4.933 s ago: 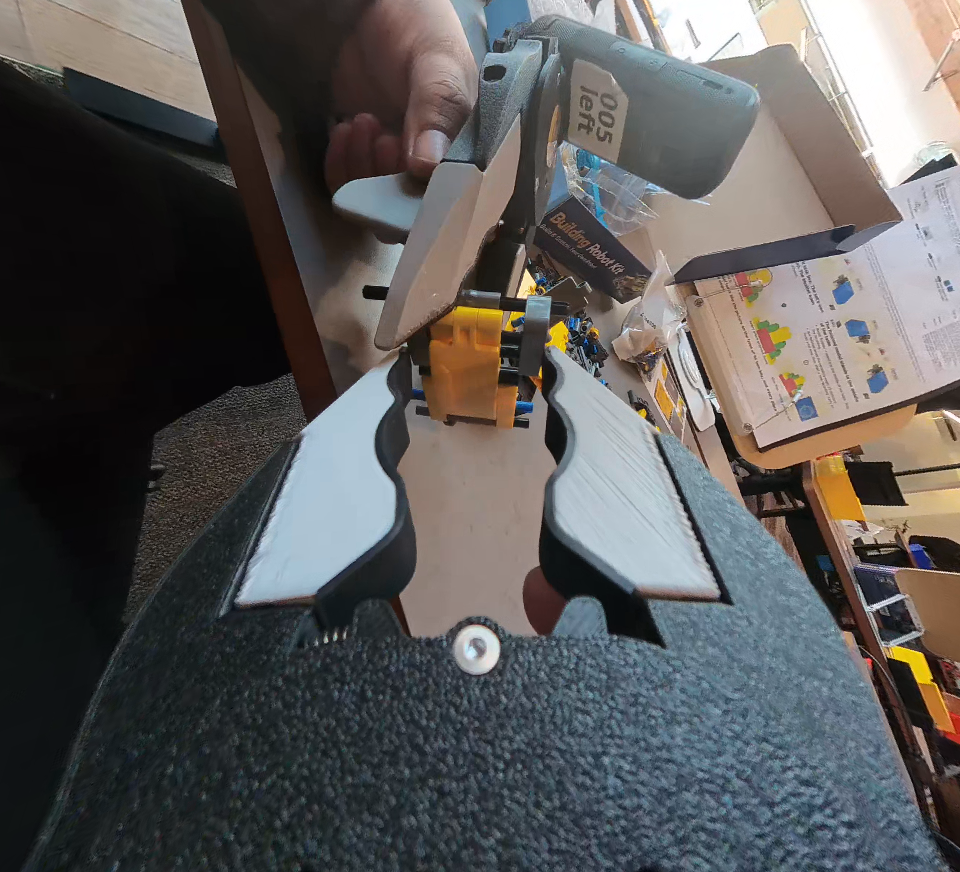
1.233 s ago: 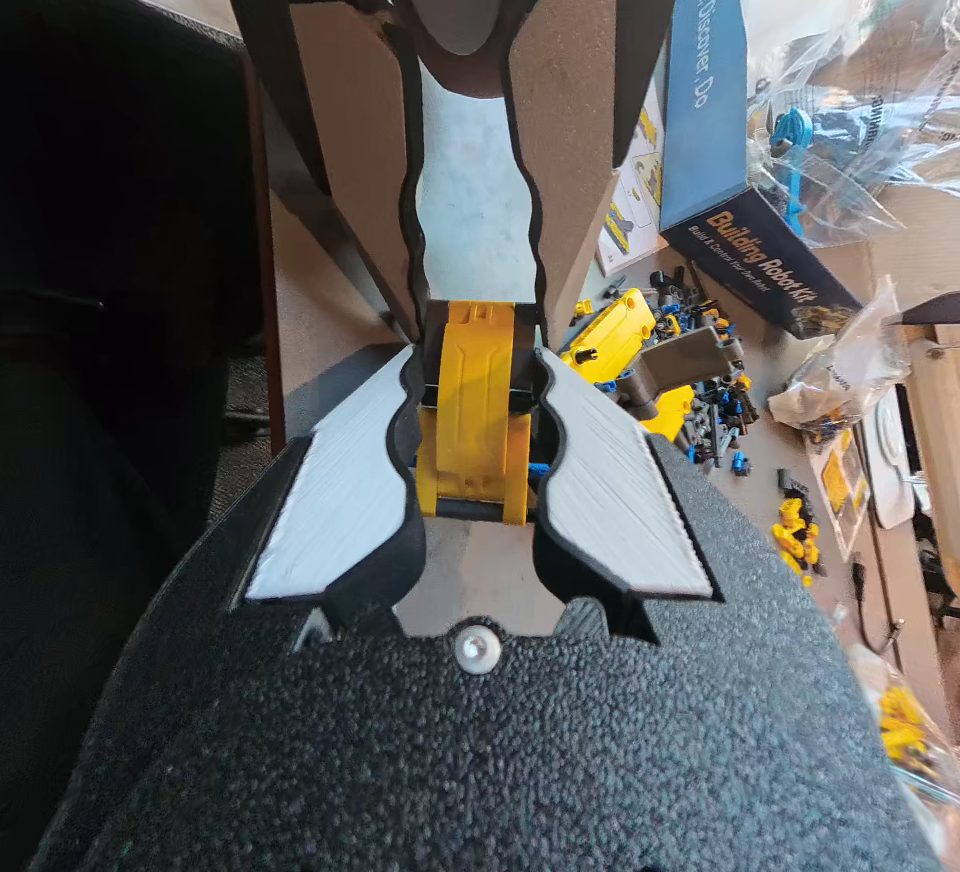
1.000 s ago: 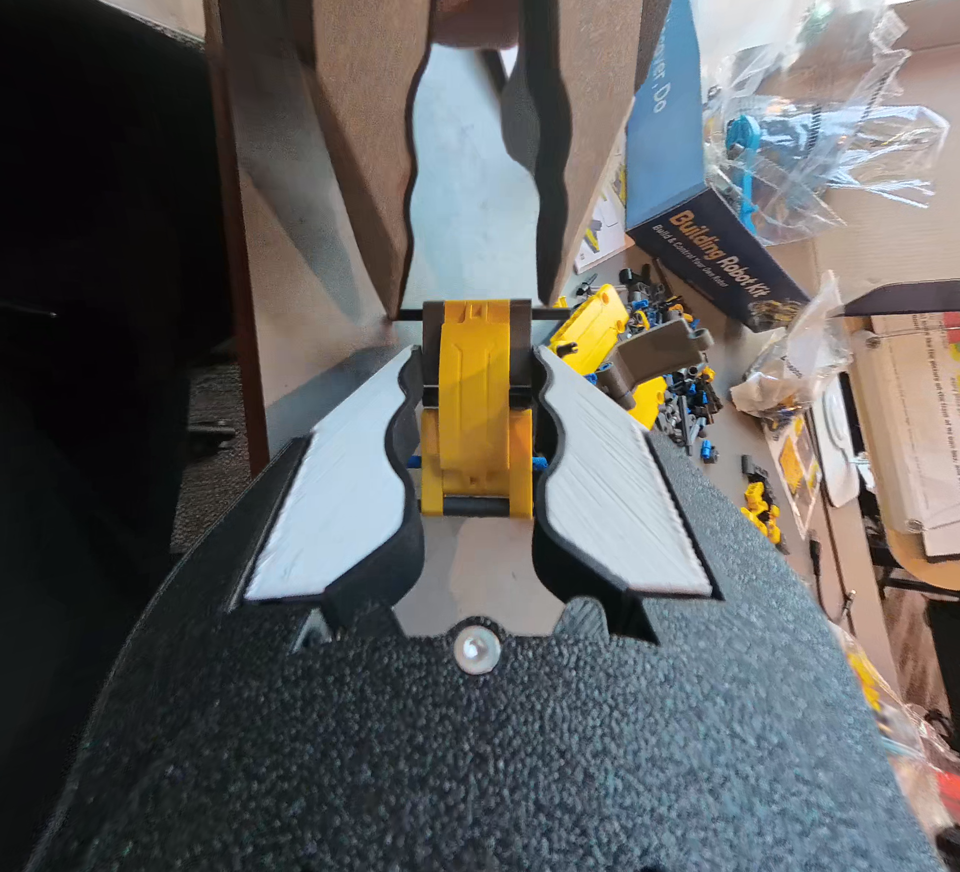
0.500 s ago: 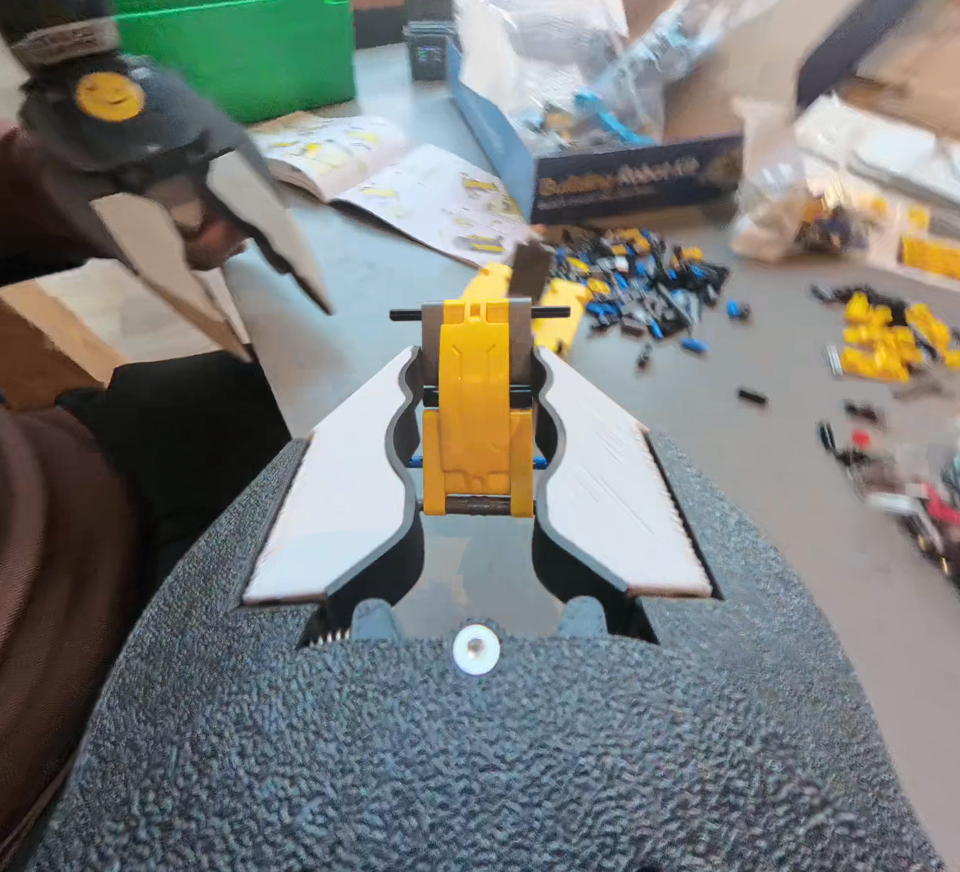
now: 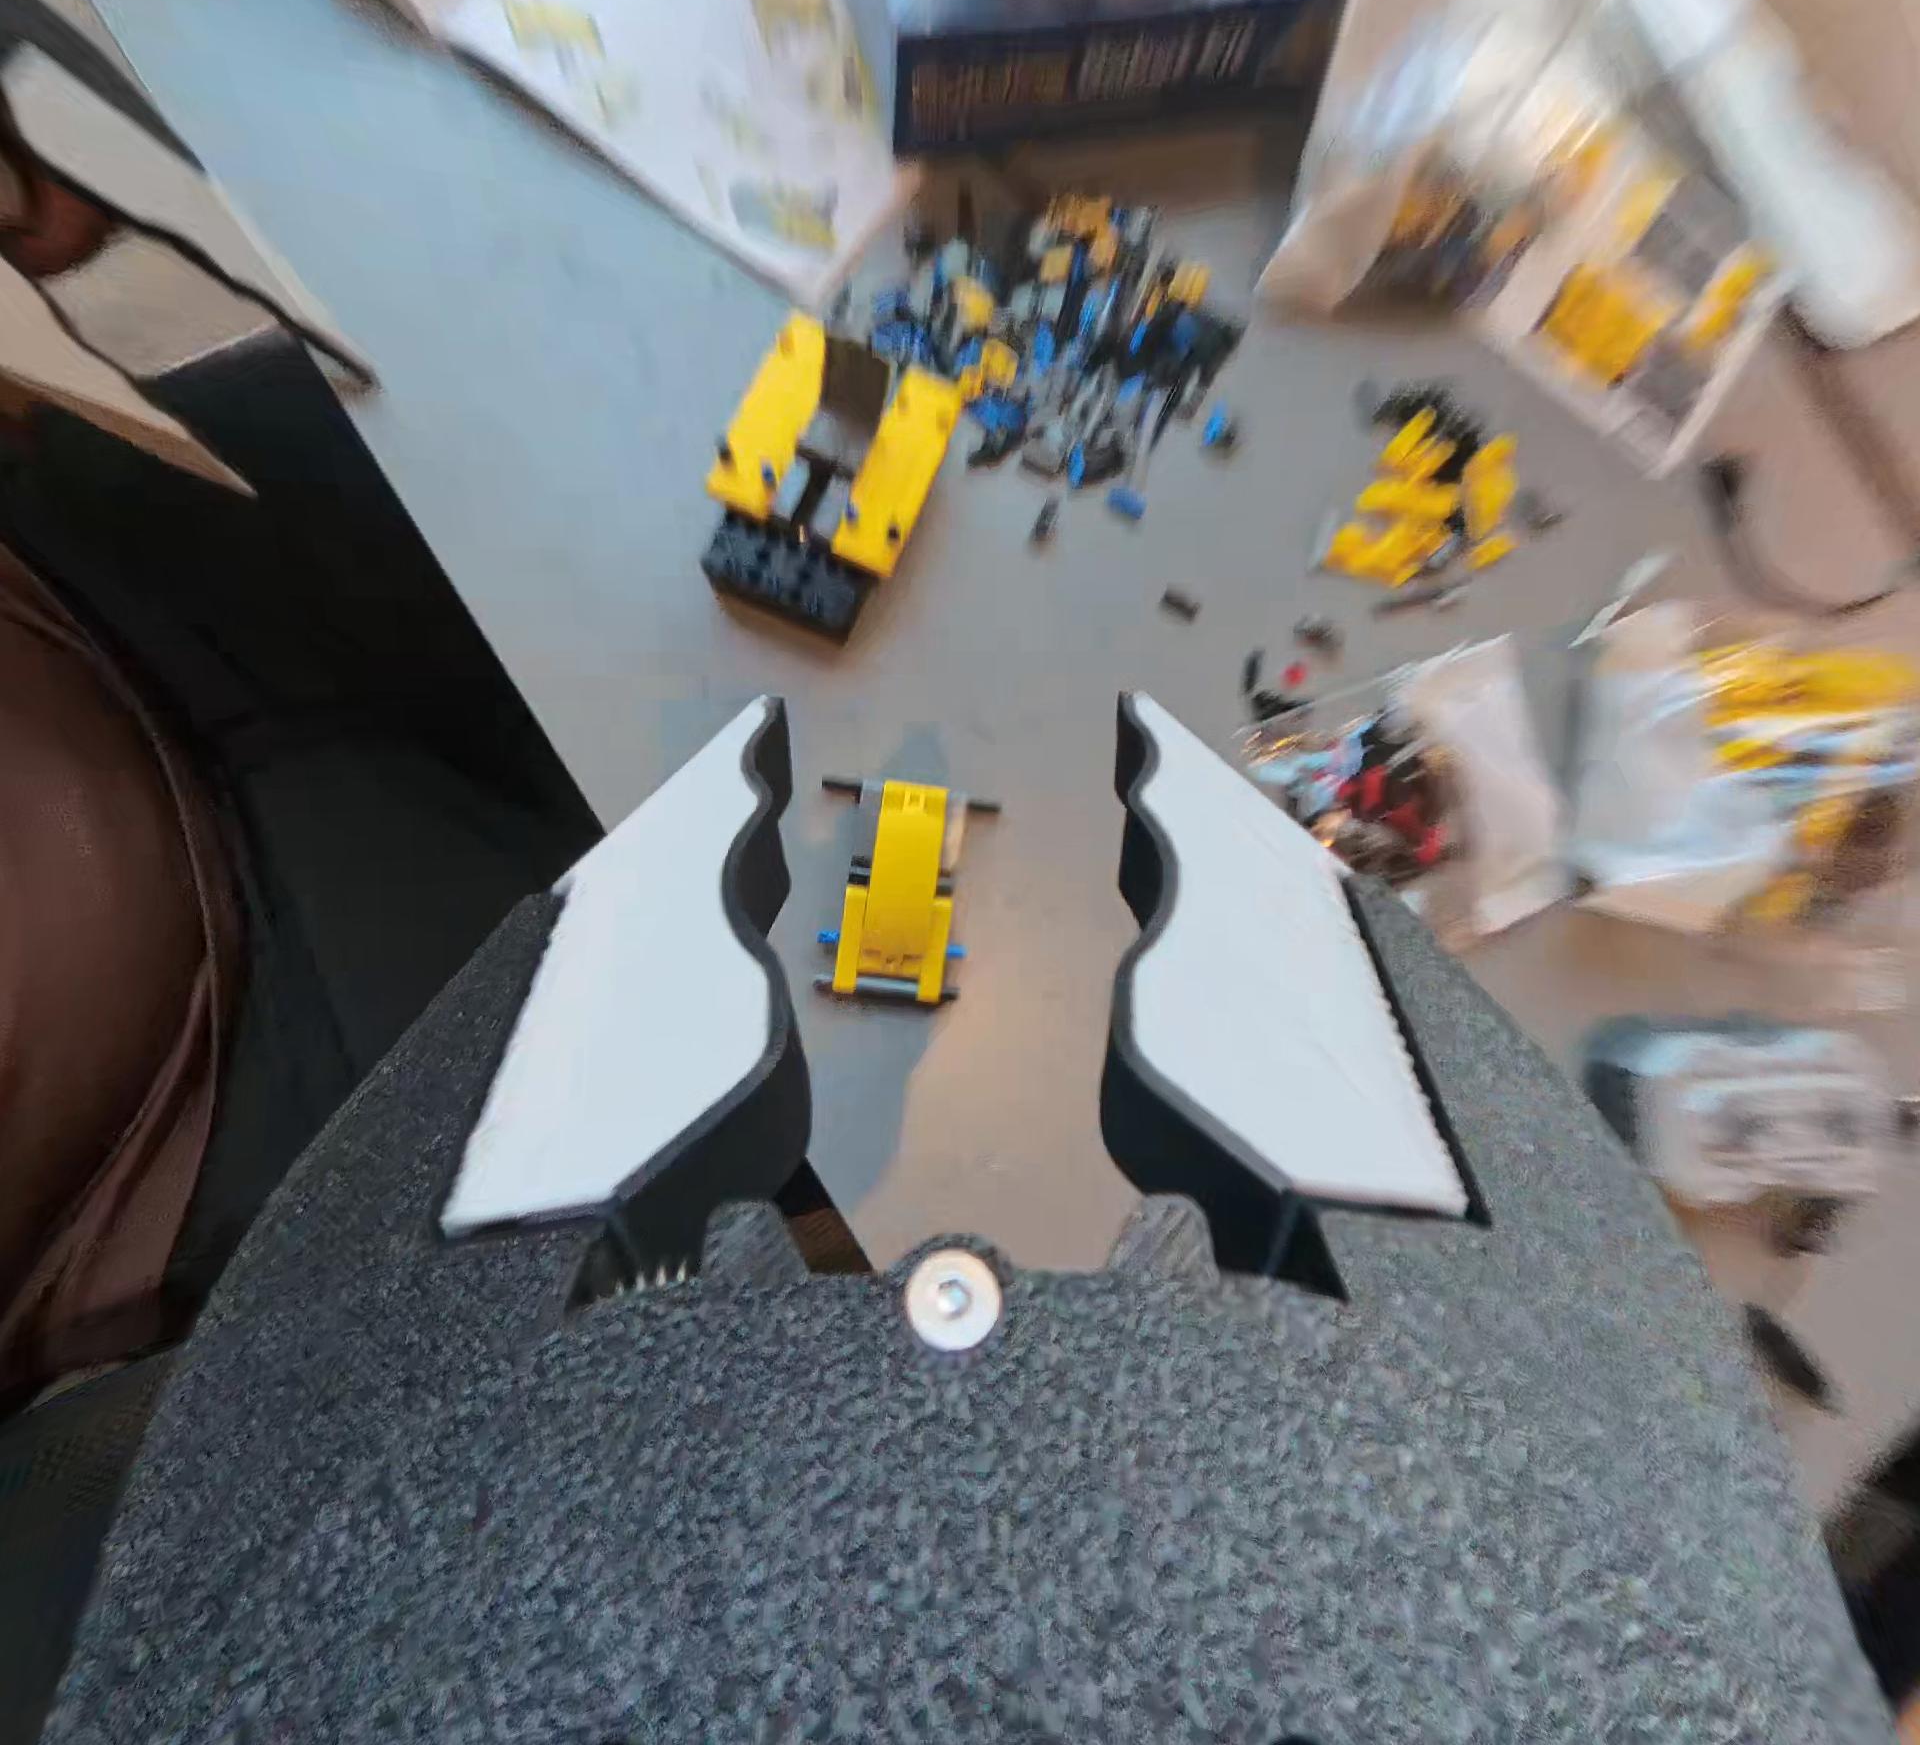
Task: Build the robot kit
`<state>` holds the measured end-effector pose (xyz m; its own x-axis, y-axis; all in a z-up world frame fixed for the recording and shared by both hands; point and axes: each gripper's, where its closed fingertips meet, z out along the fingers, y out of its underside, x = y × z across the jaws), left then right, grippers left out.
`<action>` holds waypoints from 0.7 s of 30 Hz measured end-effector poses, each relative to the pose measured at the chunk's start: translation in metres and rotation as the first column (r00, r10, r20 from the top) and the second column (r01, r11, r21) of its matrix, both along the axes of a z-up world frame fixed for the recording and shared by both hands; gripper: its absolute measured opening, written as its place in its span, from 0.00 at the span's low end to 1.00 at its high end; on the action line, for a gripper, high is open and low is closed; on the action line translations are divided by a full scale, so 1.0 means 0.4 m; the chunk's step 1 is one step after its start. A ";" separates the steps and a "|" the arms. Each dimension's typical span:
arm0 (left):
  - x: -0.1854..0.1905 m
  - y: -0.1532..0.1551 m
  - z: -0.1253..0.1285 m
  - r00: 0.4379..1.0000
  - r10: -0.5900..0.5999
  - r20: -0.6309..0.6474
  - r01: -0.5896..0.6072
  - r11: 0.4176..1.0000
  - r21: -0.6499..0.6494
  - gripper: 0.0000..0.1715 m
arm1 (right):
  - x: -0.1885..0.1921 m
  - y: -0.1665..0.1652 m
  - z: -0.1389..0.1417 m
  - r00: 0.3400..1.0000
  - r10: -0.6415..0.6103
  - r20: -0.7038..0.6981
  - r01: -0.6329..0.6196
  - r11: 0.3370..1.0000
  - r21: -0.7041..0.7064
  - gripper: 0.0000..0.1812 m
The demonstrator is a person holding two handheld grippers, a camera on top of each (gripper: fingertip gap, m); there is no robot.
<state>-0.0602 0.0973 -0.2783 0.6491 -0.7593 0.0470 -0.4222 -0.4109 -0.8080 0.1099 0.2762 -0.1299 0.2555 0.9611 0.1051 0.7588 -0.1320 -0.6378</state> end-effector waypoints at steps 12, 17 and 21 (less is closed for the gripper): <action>0.010 -0.088 -0.047 0.989 -0.066 -0.130 0.094 0.969 0.227 0.32 | -0.085 -0.475 0.753 0.833 0.243 -0.496 0.162 0.751 0.640 0.20; 0.013 -0.095 -0.082 0.972 -0.073 -0.222 0.124 0.966 0.226 0.30 | -0.247 -0.584 0.289 0.773 0.337 -0.537 -0.175 0.928 0.329 0.03; -0.010 -0.084 -0.063 0.982 -0.027 -0.188 0.074 0.967 0.244 0.27 | -0.318 -0.564 -0.181 0.924 0.185 -0.334 -0.224 0.971 -0.082 0.11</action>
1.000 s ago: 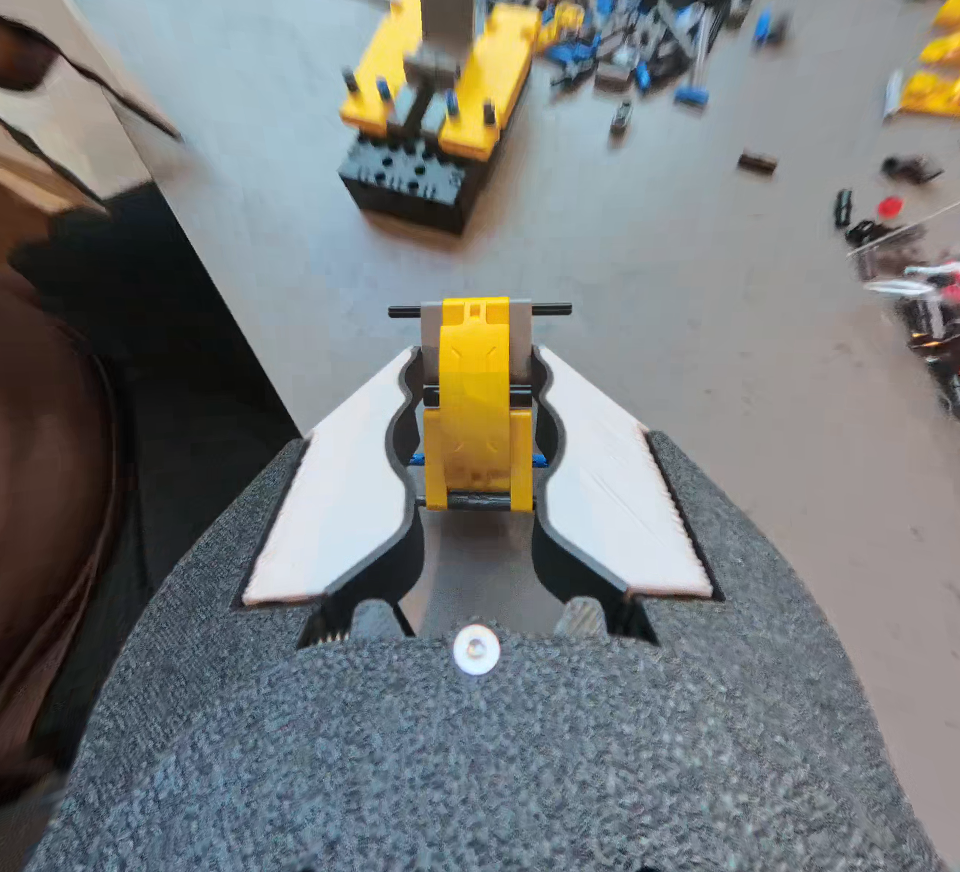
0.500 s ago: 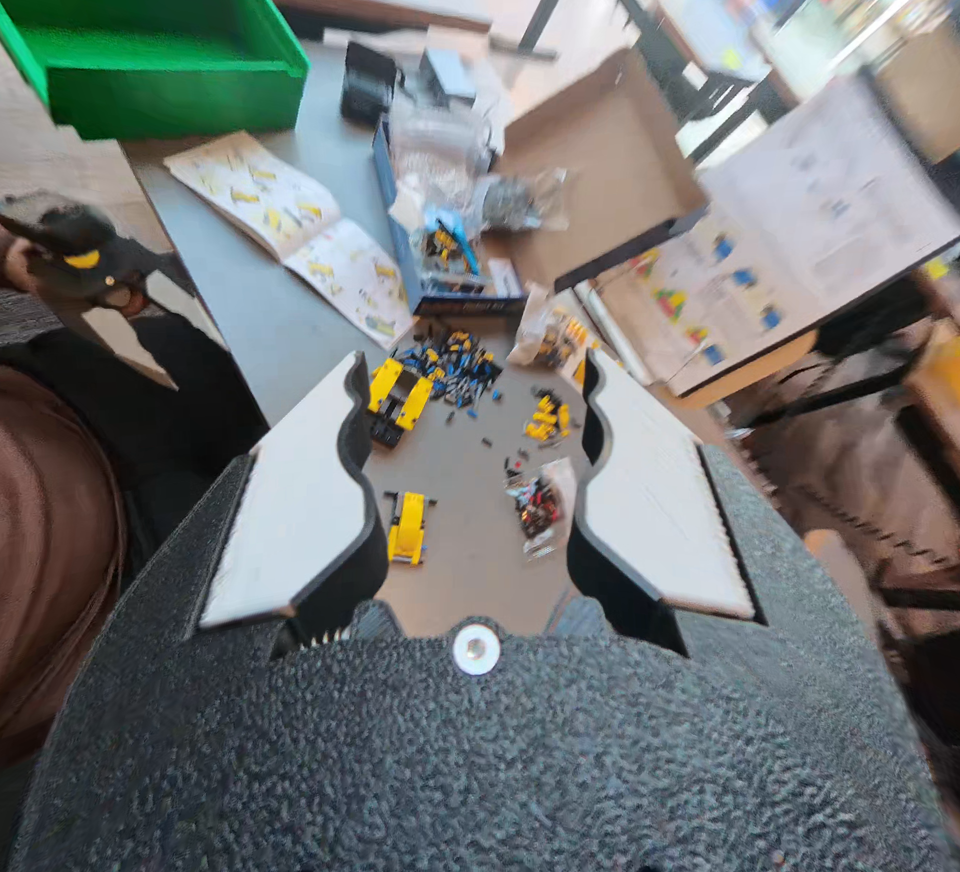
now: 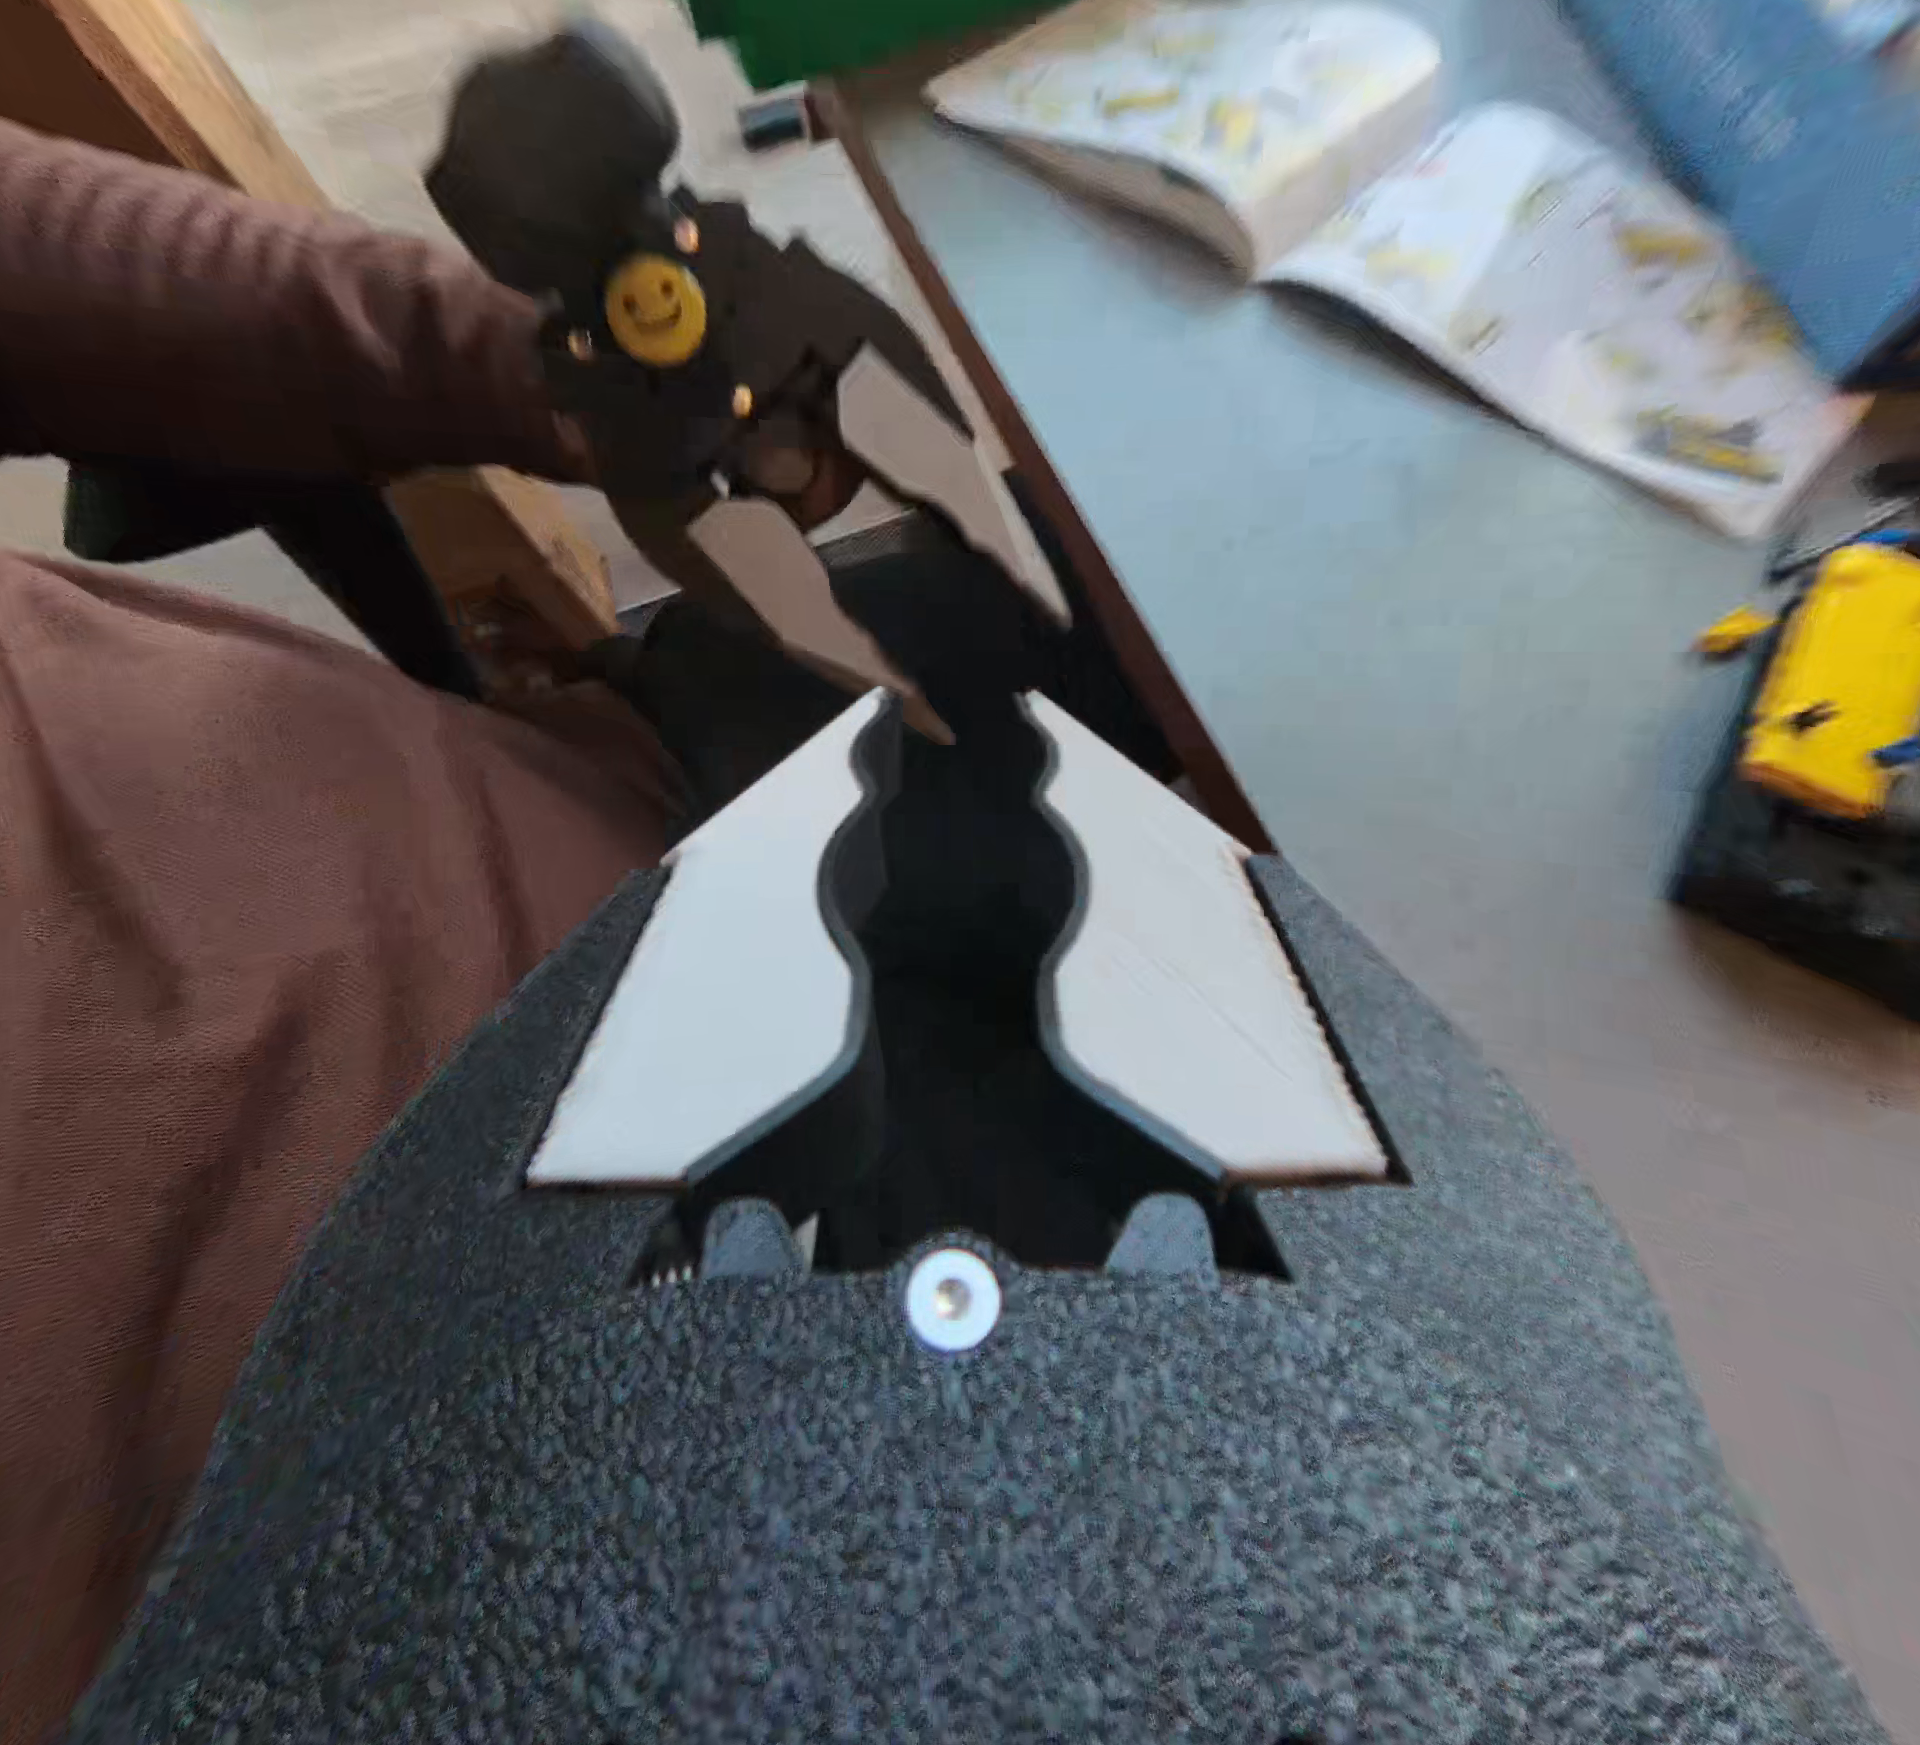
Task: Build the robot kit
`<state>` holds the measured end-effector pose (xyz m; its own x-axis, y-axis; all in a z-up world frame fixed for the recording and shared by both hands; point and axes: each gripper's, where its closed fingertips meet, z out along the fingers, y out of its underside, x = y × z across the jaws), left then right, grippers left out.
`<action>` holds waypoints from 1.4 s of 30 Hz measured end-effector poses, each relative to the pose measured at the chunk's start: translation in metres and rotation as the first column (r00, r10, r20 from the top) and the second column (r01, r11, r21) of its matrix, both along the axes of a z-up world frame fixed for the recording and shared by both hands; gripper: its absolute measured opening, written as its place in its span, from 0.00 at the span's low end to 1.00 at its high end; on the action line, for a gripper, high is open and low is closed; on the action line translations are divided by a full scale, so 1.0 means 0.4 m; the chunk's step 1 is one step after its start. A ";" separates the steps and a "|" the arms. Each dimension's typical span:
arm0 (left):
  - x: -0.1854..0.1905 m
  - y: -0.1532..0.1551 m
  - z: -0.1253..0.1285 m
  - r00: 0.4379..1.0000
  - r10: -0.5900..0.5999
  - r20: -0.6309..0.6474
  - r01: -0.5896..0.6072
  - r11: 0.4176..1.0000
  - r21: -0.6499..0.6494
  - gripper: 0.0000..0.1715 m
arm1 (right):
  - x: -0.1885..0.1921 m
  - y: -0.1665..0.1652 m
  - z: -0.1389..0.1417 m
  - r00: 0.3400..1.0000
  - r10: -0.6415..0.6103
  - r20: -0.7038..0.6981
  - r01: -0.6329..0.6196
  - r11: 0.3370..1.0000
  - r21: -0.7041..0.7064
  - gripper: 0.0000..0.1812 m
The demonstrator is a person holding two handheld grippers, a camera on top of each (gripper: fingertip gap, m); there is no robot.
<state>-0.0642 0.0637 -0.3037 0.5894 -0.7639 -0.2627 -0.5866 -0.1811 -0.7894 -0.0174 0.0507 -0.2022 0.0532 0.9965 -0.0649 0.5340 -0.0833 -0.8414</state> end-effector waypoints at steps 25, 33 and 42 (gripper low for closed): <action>0.087 0.037 -0.014 0.979 -0.040 0.198 0.064 0.991 -0.114 0.25 | -0.150 0.041 -0.077 0.945 0.180 -0.271 -0.178 0.984 0.033 0.19; 0.057 0.075 -0.041 0.975 -0.093 0.202 0.110 0.991 -0.071 0.12 | -0.147 0.117 -0.070 0.935 0.107 -0.337 -0.137 0.988 -0.065 0.21; 0.043 0.000 -0.029 0.976 -0.052 0.213 0.075 0.992 -0.103 0.18 | -0.116 0.090 -0.122 0.958 0.014 -0.286 -0.049 0.992 -0.117 0.22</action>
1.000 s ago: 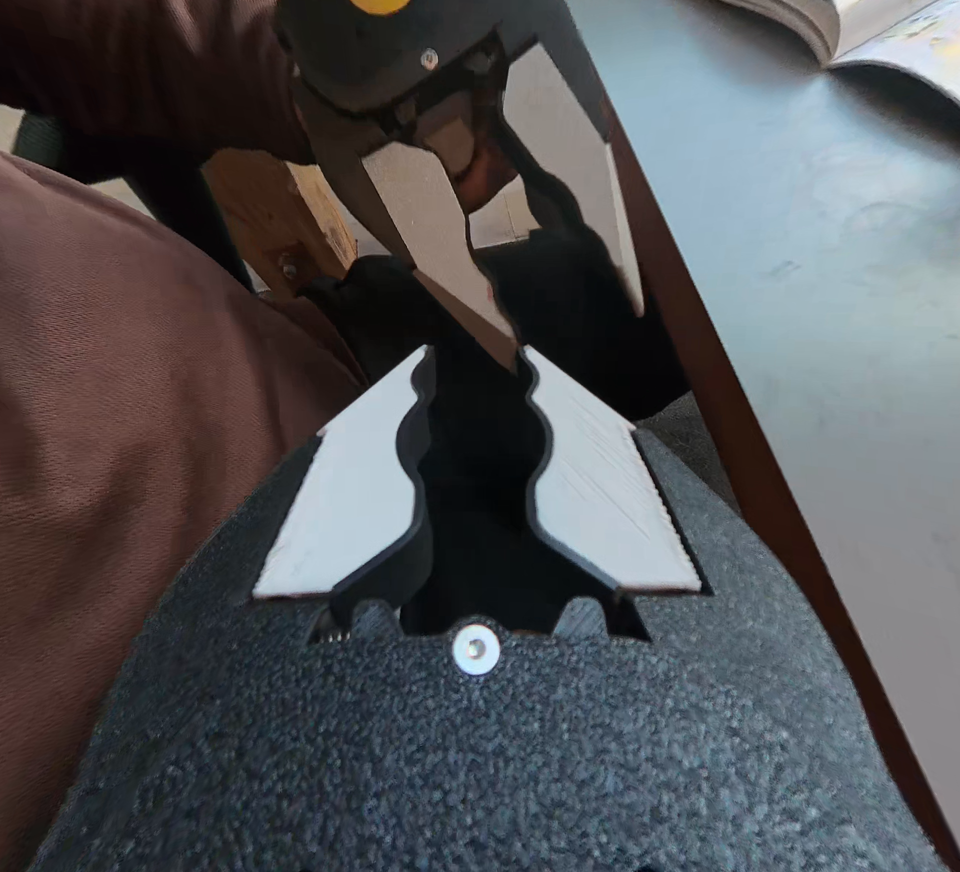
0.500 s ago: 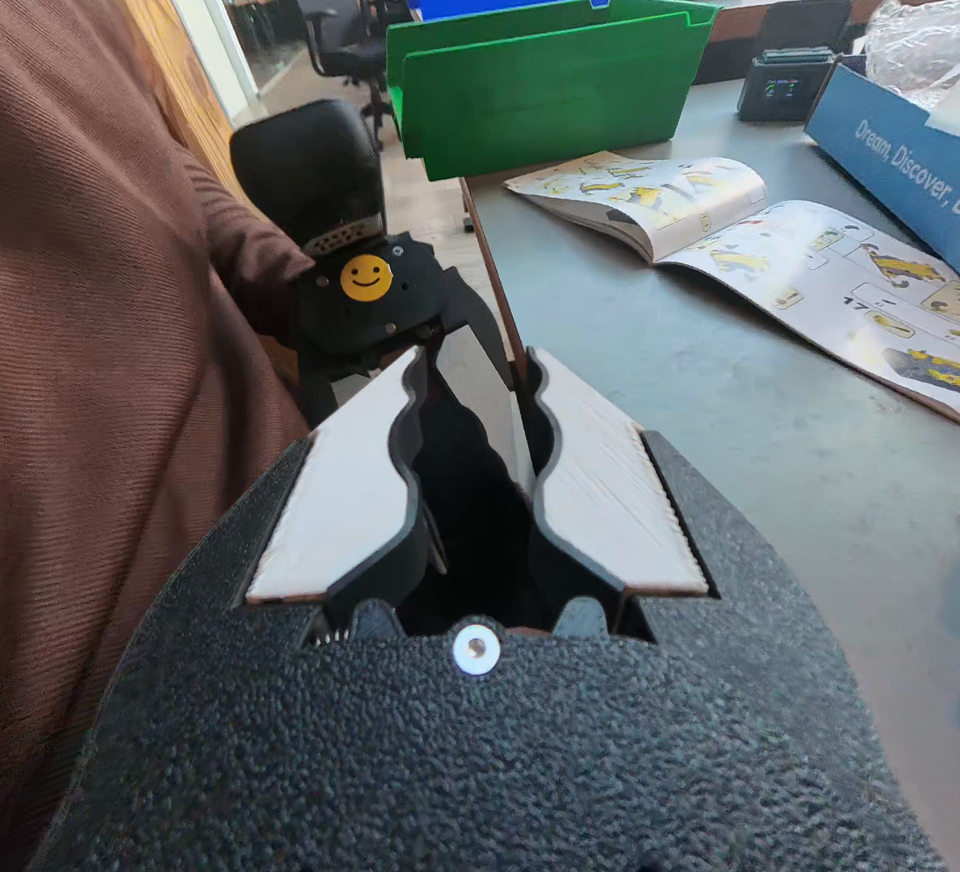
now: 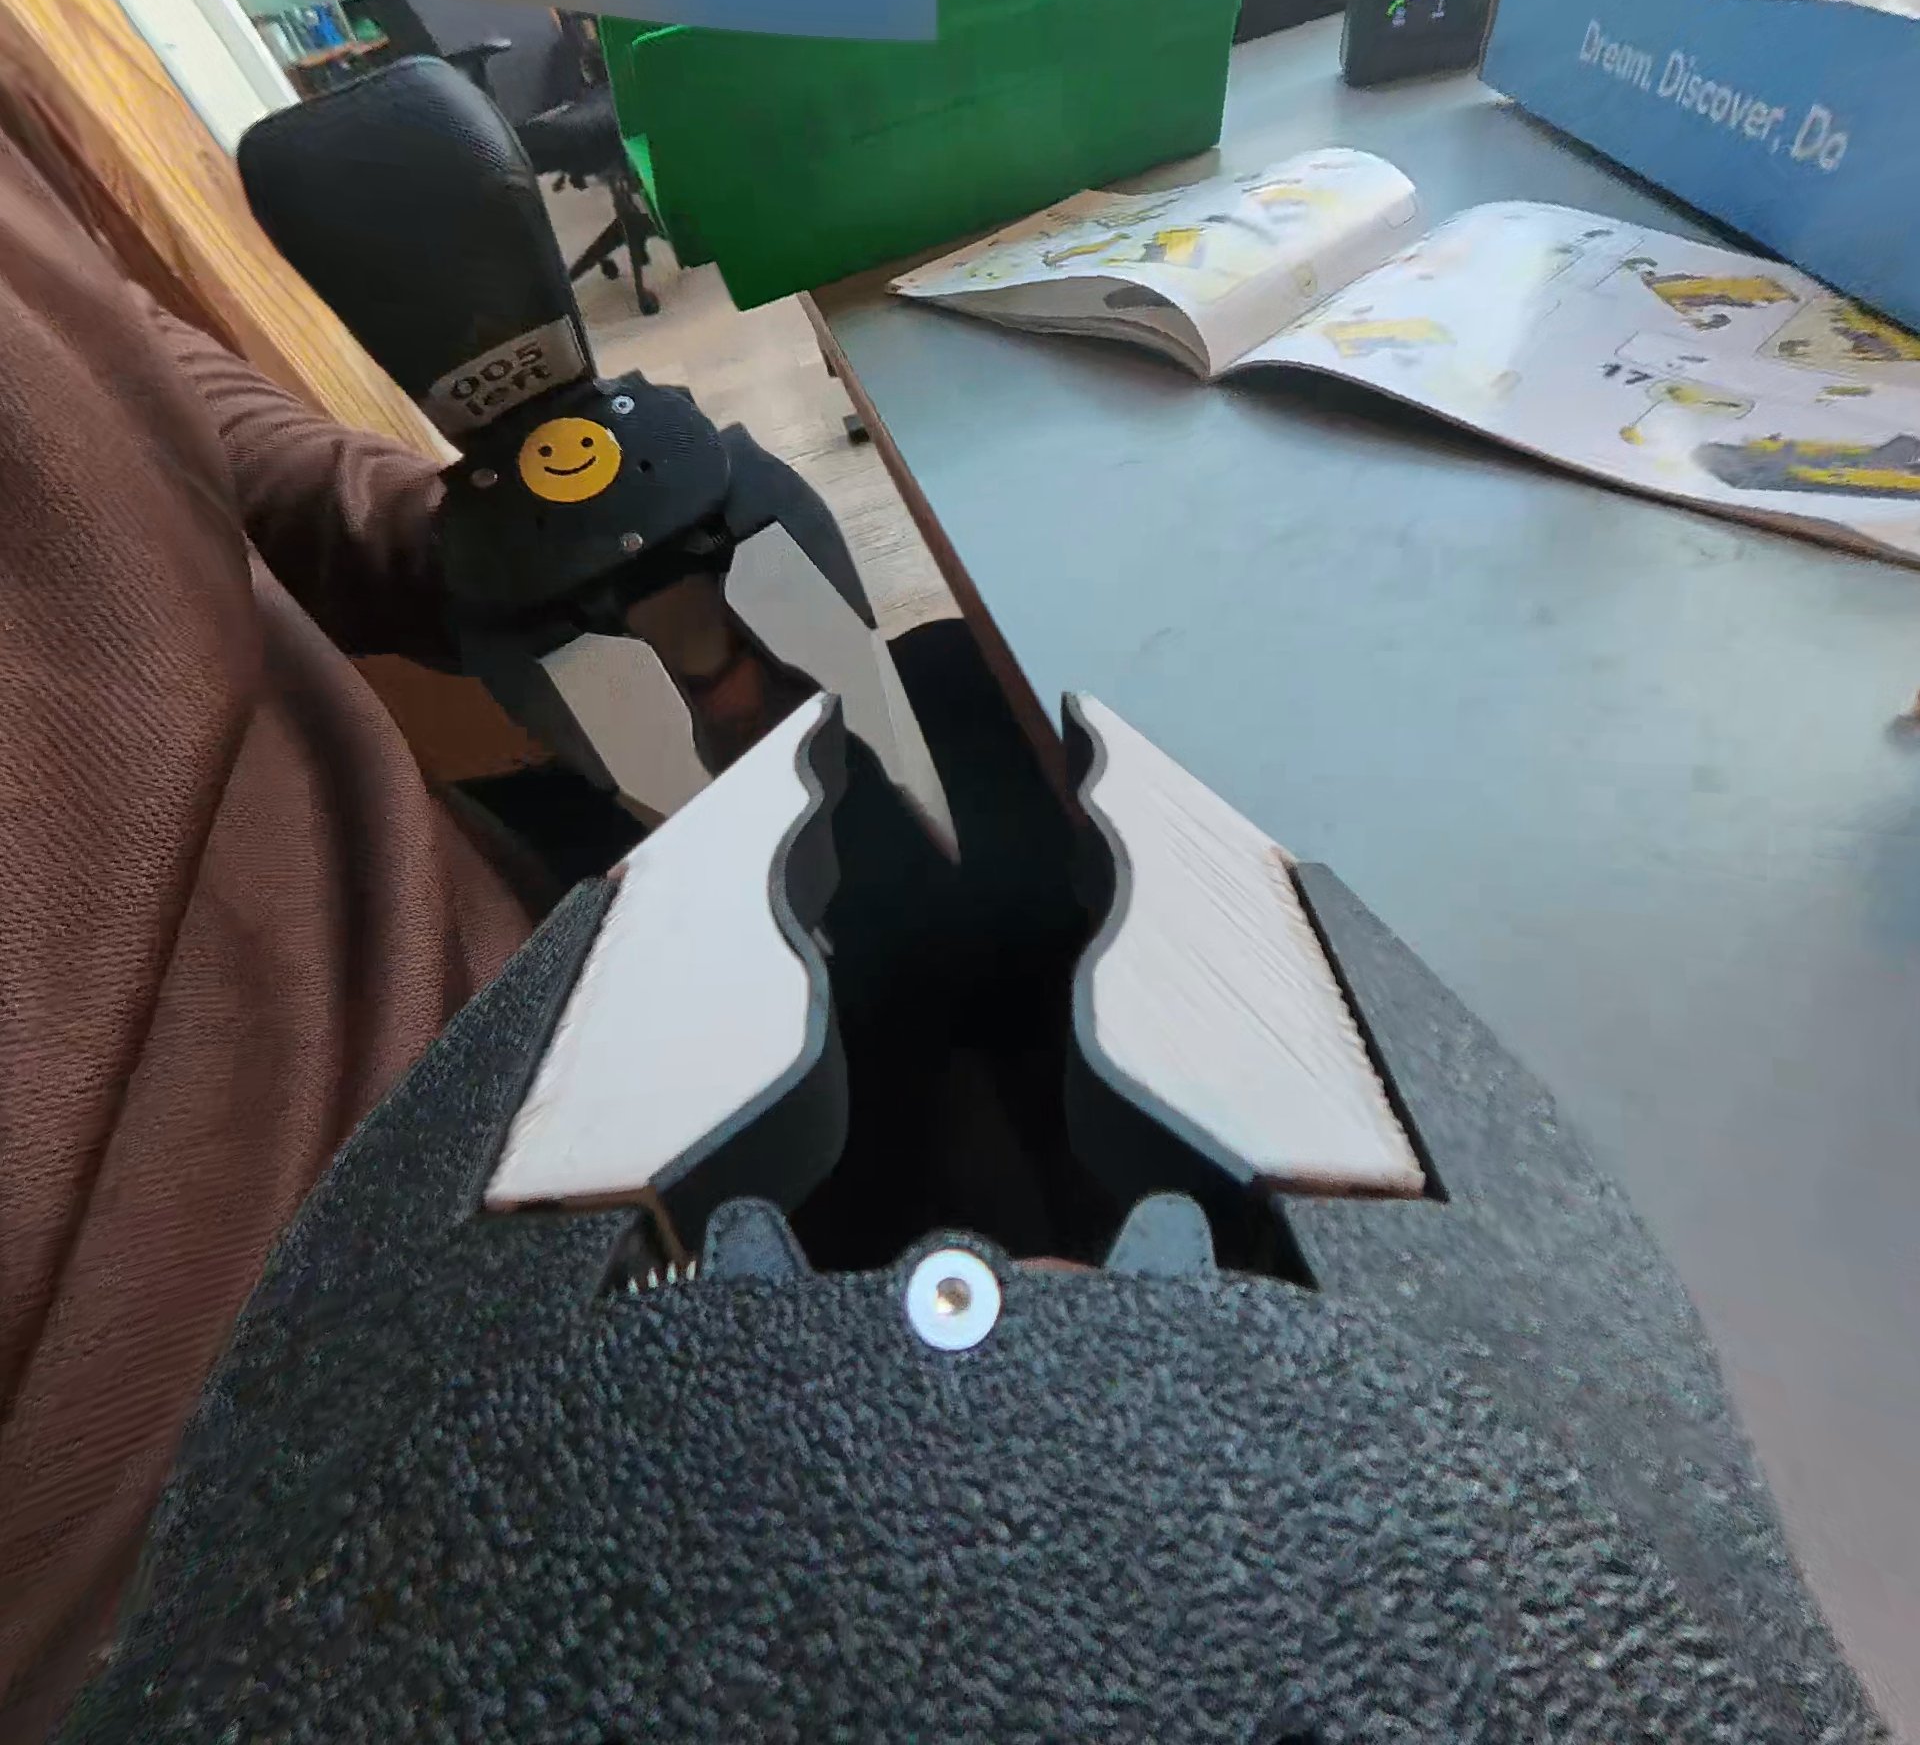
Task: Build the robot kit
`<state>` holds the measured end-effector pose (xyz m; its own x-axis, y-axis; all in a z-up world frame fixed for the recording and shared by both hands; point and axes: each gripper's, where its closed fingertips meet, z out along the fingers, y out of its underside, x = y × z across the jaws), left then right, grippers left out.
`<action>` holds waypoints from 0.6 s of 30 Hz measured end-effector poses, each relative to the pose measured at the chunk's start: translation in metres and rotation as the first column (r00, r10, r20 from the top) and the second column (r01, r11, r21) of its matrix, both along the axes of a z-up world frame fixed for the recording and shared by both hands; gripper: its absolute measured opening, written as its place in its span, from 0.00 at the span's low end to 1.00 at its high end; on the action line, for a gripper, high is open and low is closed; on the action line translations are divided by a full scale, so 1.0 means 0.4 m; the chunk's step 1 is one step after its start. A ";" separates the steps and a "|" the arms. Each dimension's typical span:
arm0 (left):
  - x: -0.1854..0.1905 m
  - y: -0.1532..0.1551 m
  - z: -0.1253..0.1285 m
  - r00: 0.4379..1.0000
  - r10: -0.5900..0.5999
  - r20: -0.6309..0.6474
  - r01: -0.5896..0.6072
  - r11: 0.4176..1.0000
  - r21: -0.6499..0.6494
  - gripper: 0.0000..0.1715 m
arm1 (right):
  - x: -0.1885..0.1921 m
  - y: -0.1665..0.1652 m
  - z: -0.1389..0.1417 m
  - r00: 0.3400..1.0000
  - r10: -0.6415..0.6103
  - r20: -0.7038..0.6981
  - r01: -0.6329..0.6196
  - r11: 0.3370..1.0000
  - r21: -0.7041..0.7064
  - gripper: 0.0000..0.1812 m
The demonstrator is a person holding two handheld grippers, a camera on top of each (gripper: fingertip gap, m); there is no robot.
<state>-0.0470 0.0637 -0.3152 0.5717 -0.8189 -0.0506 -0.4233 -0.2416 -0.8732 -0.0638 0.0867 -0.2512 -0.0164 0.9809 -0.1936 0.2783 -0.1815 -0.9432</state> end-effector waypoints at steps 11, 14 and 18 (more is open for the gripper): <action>-0.010 -0.106 0.042 0.995 0.101 0.003 -0.101 0.995 0.024 0.16 | 0.017 -0.125 0.080 0.999 -0.013 -0.045 0.018 0.992 0.124 0.19; -0.009 -0.091 0.041 0.995 0.096 -0.016 -0.095 0.994 0.046 0.15 | 0.028 -0.127 0.071 0.999 -0.042 -0.023 0.045 0.986 0.161 0.18; 0.009 -0.053 0.039 0.997 0.072 -0.008 -0.071 0.996 0.060 0.15 | 0.052 -0.114 0.063 0.995 -0.095 -0.014 0.096 0.987 0.133 0.18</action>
